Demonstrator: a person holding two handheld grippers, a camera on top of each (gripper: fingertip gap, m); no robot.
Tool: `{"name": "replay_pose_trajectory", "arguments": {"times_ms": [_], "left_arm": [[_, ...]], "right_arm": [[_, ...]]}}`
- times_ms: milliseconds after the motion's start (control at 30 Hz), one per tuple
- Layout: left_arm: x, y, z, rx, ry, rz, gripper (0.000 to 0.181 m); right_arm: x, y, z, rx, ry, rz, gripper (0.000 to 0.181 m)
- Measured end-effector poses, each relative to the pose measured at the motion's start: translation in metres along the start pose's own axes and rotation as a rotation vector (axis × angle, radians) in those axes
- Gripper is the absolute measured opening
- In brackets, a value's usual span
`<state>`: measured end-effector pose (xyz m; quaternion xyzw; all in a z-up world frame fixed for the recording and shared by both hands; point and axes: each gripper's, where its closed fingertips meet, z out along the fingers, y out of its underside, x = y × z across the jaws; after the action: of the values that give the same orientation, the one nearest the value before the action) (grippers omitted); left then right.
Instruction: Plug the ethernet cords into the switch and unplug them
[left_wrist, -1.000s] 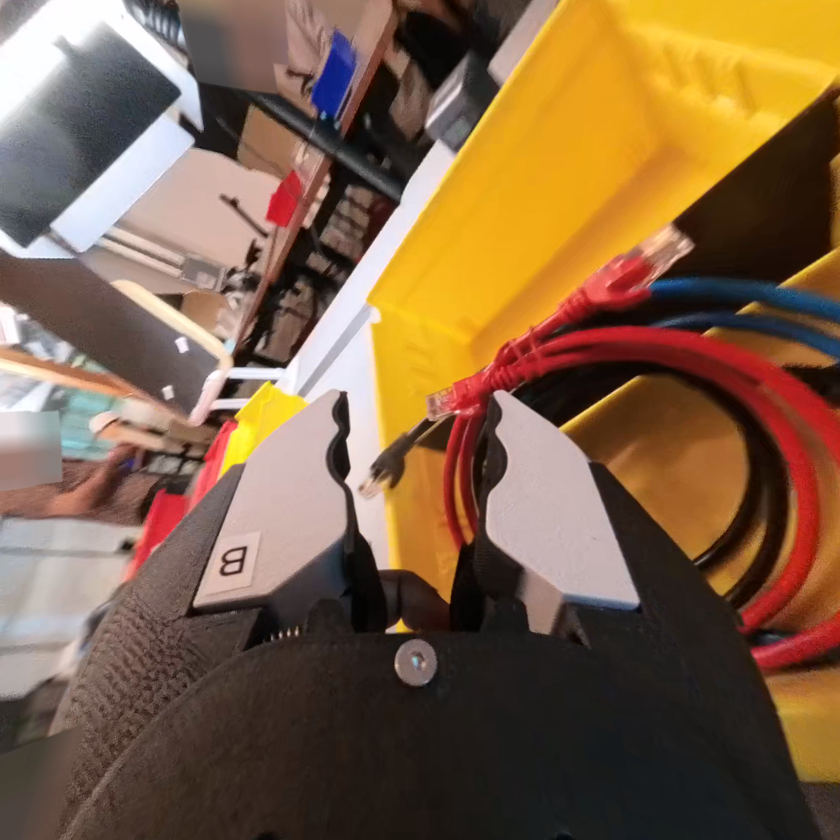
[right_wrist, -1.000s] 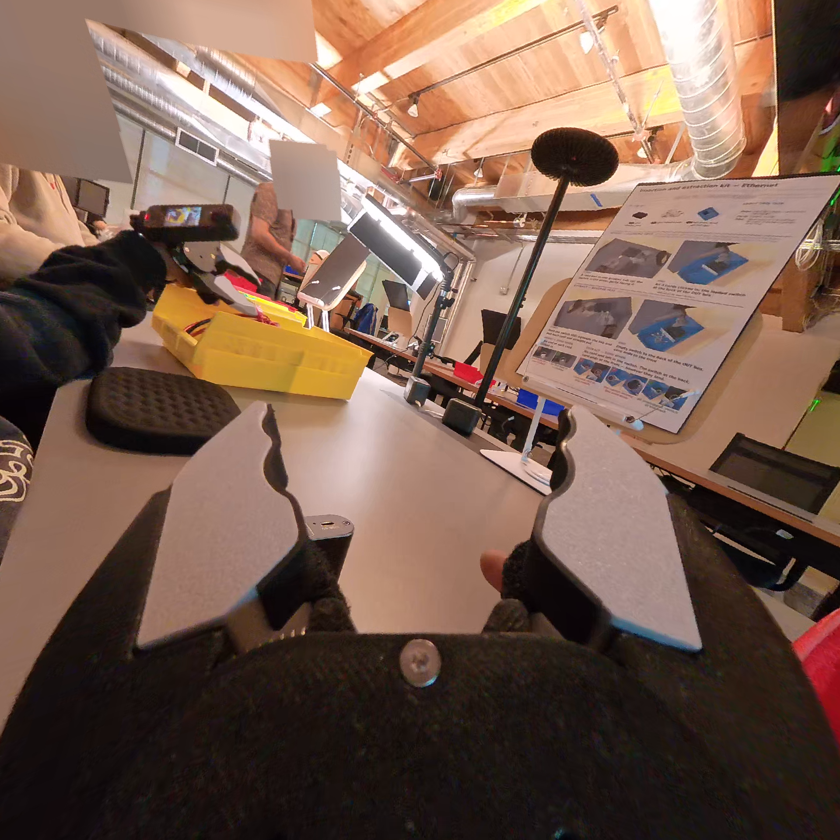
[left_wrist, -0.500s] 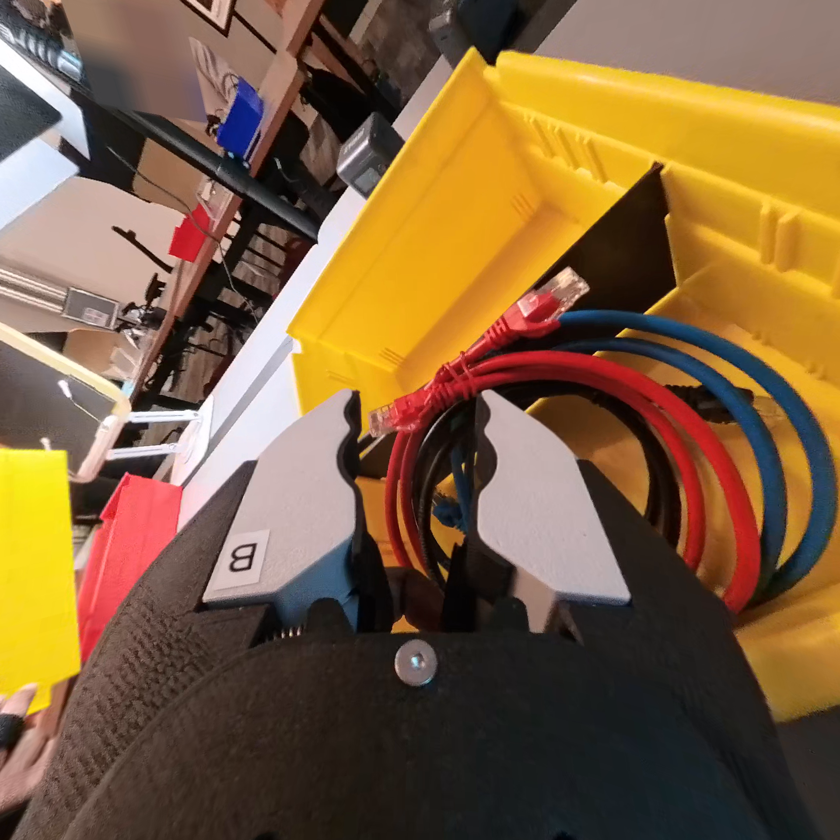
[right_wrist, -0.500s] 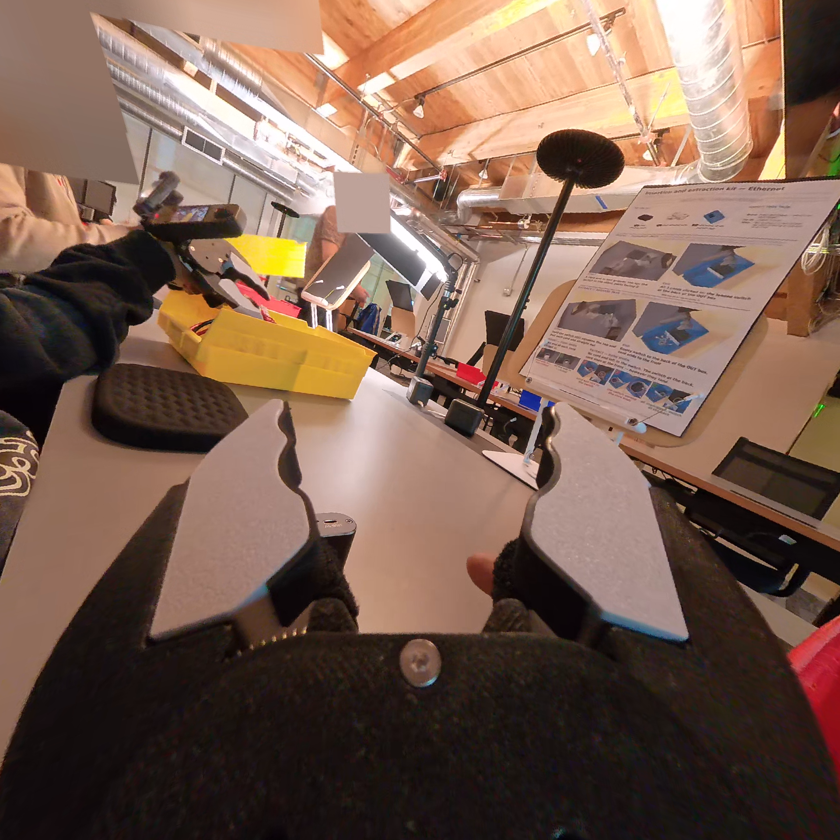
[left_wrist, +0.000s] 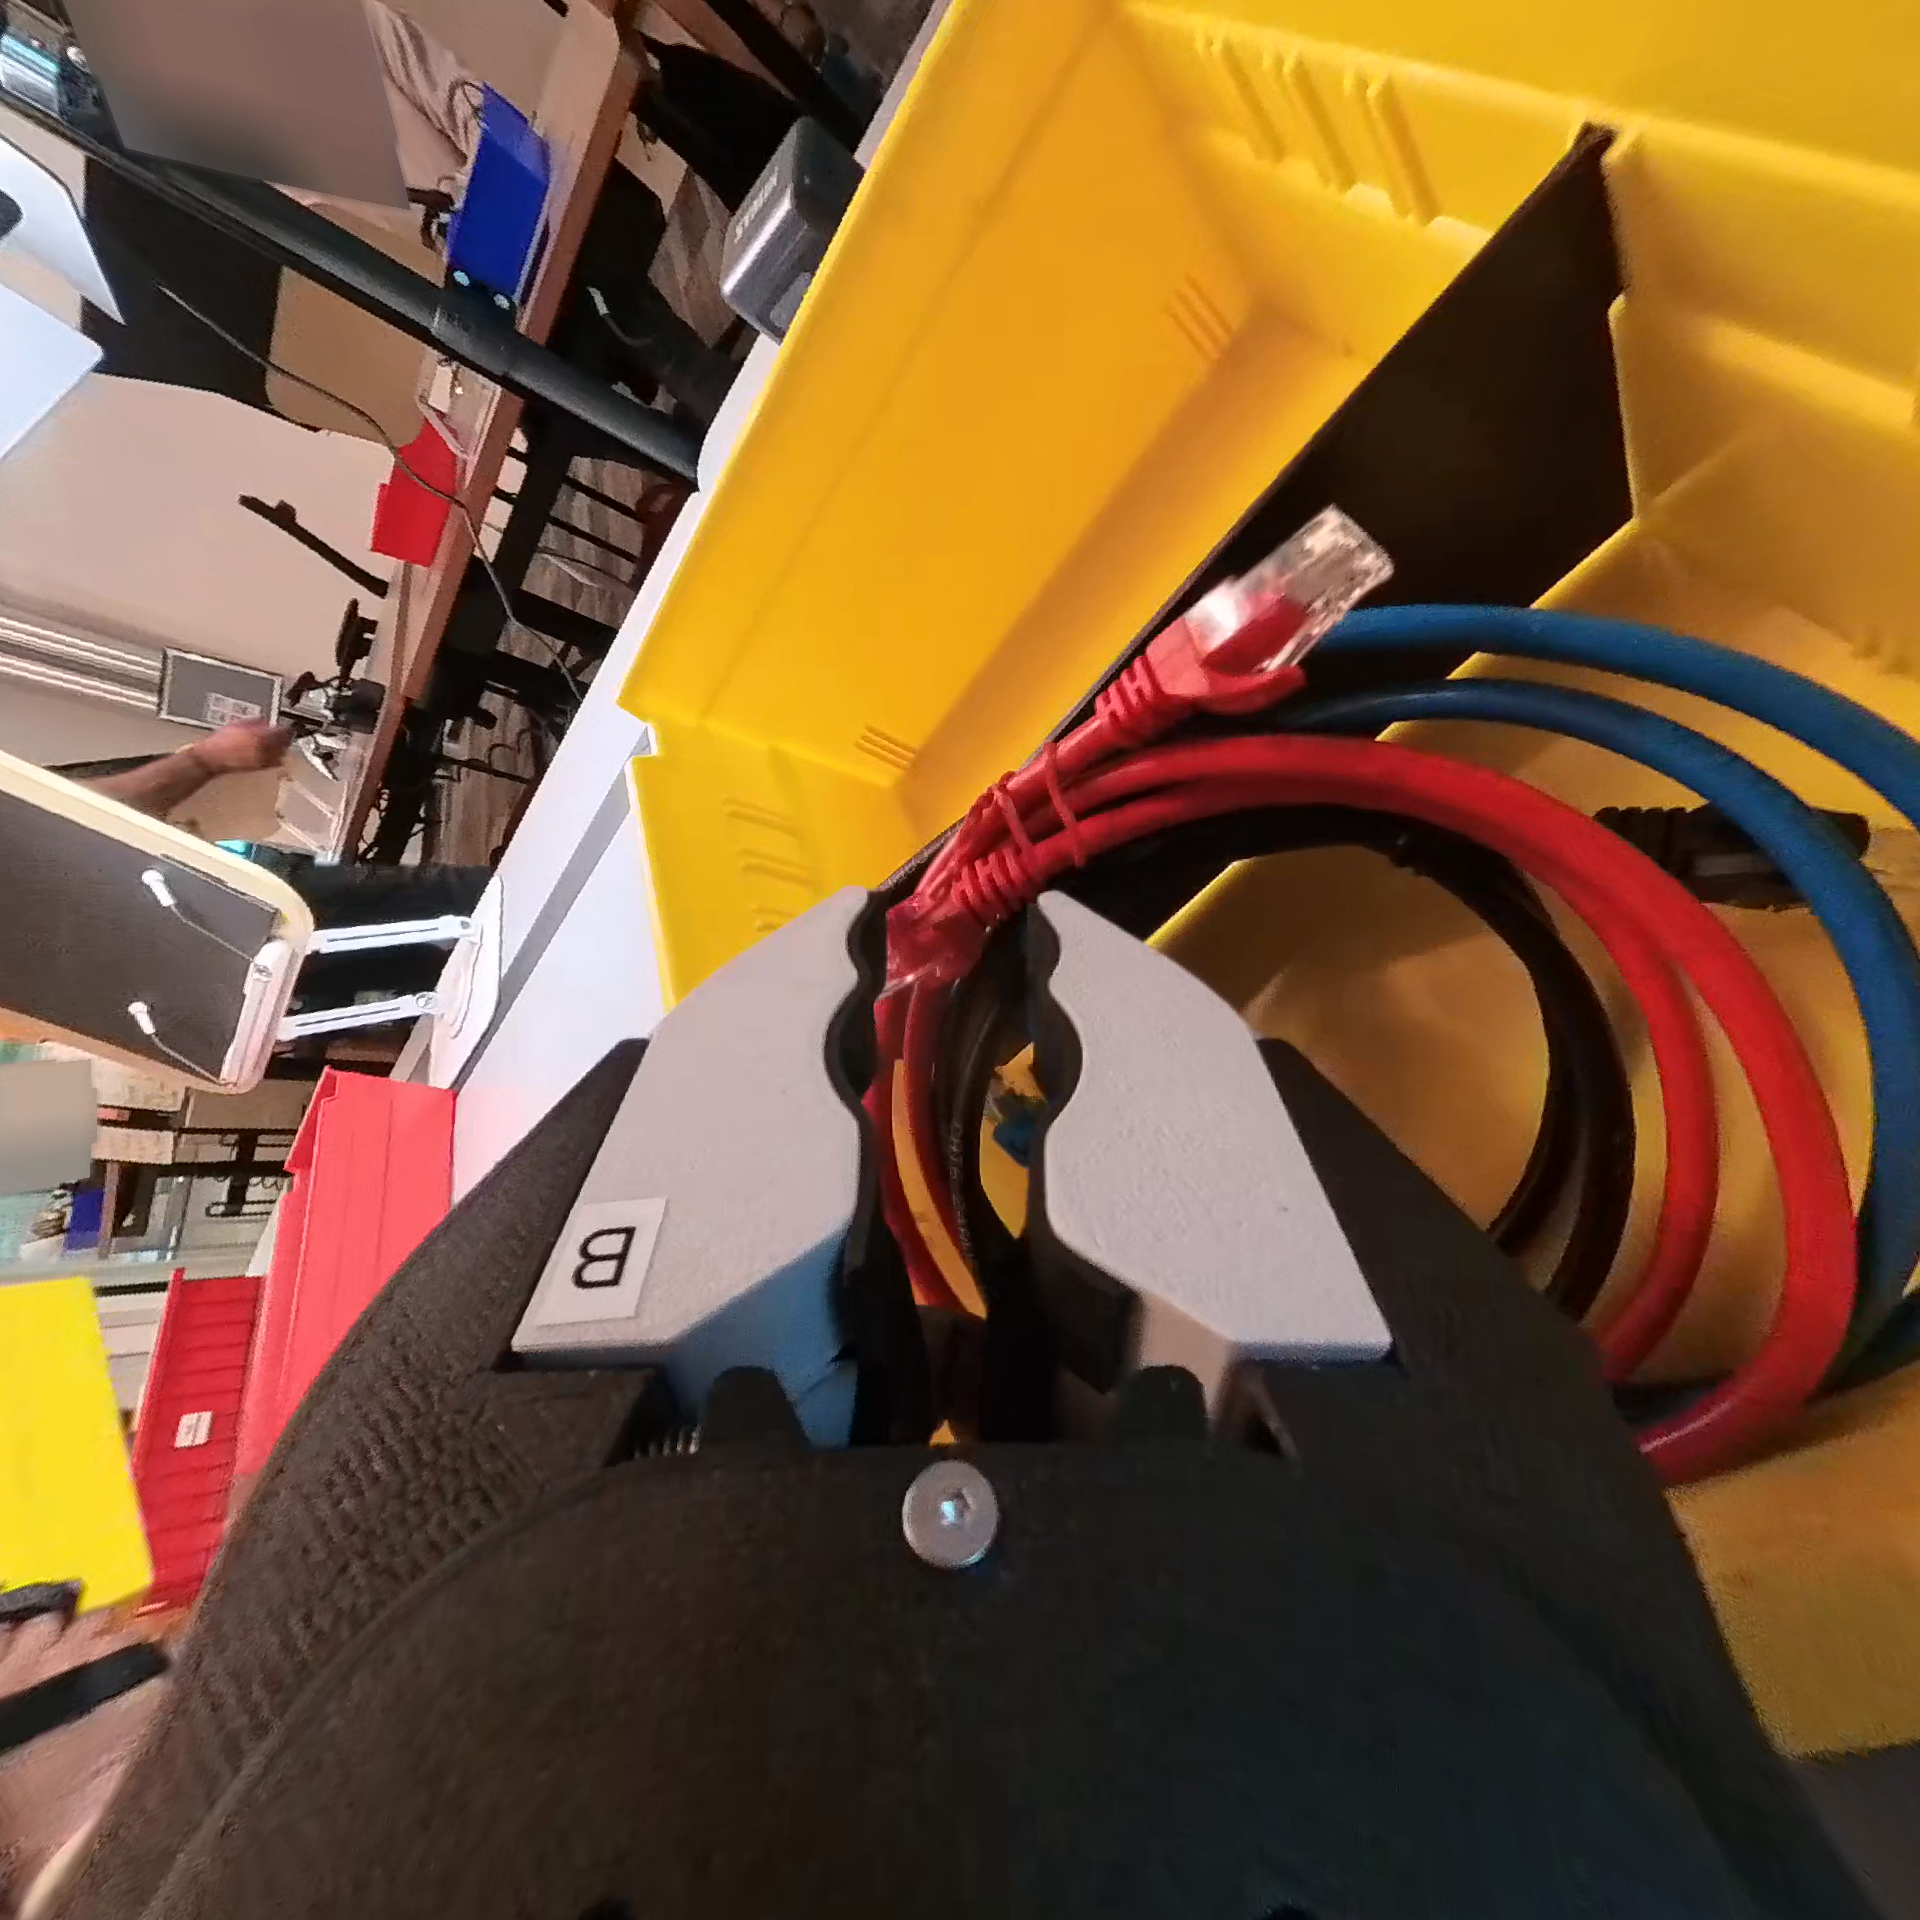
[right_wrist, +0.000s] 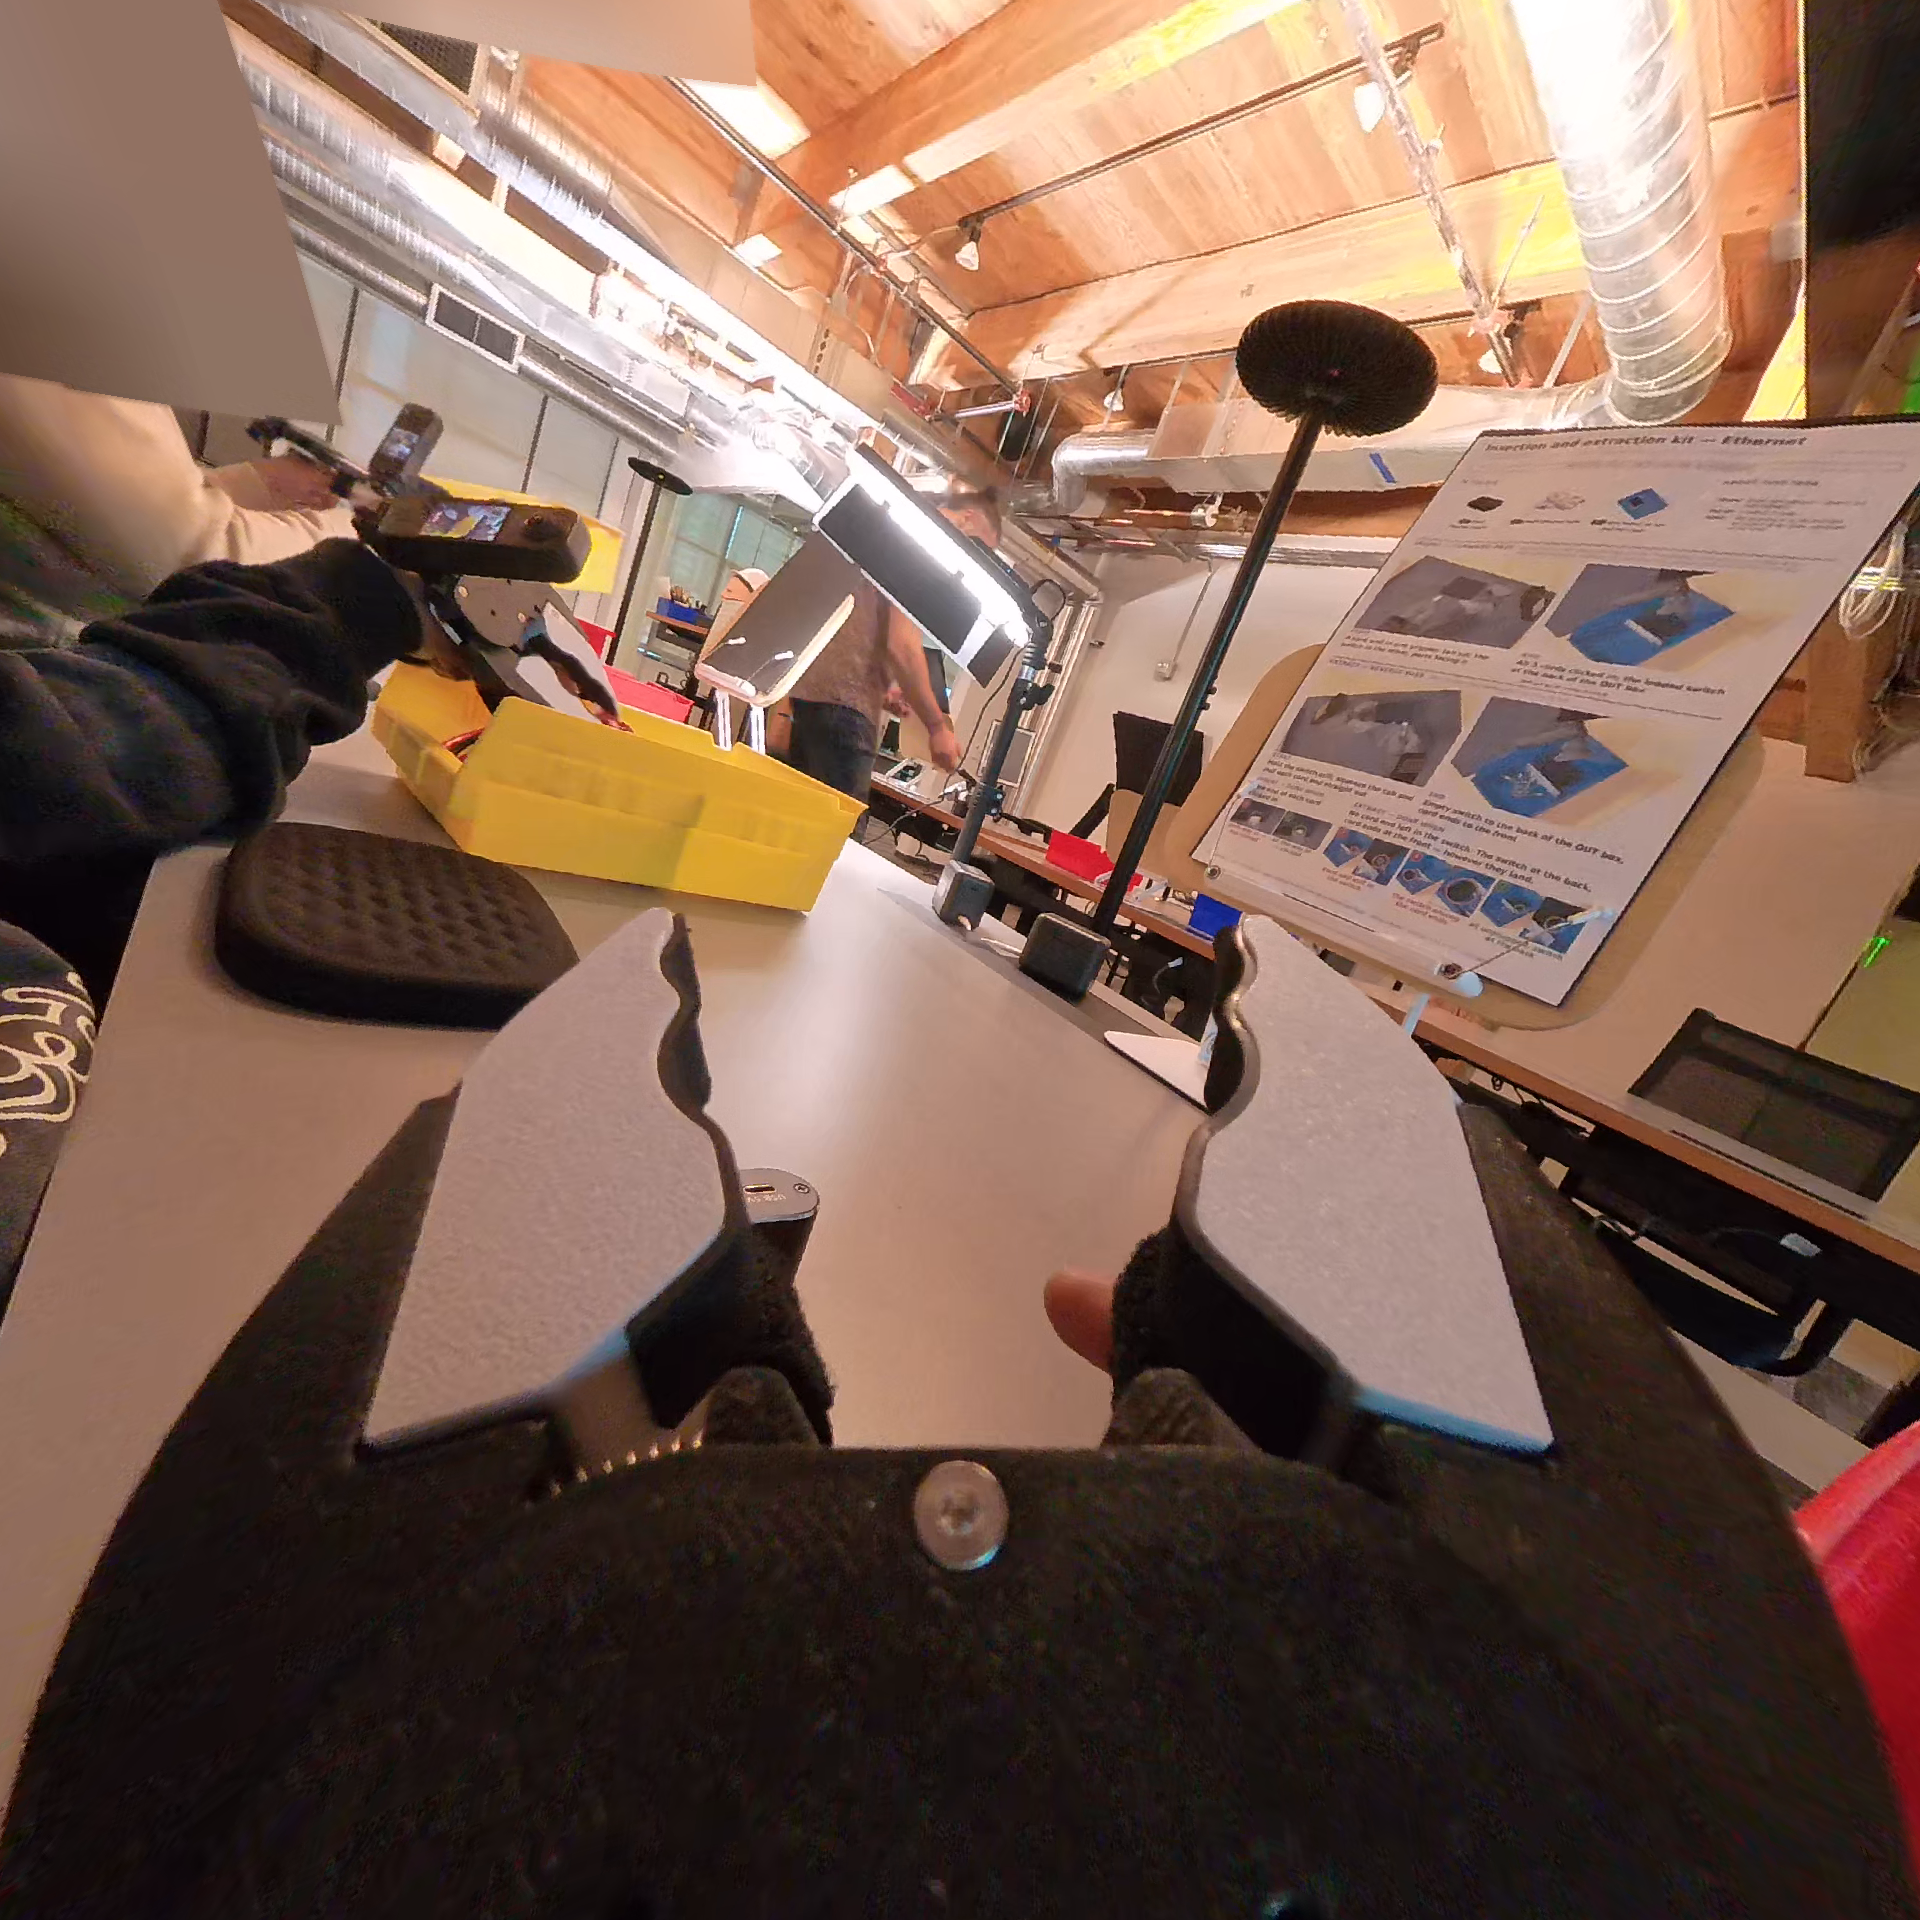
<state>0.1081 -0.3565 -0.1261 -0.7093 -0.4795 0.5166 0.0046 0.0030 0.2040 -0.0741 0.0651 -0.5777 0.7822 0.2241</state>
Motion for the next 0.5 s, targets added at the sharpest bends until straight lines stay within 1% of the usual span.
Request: {"name": "replay_pose_trajectory", "arguments": {"times_ms": [100,200,367,500], "left_arm": [[-0.002,0.001,-0.007,-0.017,-0.01,0.011,0.021],[-0.01,-0.003,-0.023,0.001,-0.048,0.006,0.019],[-0.027,-0.018,-0.061,0.084,-0.152,0.006,0.019],[-0.038,-0.038,-0.087,0.203,-0.237,-0.006,0.019]], "right_arm": [[0.0,0.0,0.0,0.0,-0.001,-0.002,0.094],[0.0,0.0,0.0,0.0,0.0,0.0,0.093],[0.0,0.0,0.0,-0.001,-0.002,-0.003,0.092],[-0.002,0.001,0.0,-0.006,-0.008,-0.011,0.091]]}}
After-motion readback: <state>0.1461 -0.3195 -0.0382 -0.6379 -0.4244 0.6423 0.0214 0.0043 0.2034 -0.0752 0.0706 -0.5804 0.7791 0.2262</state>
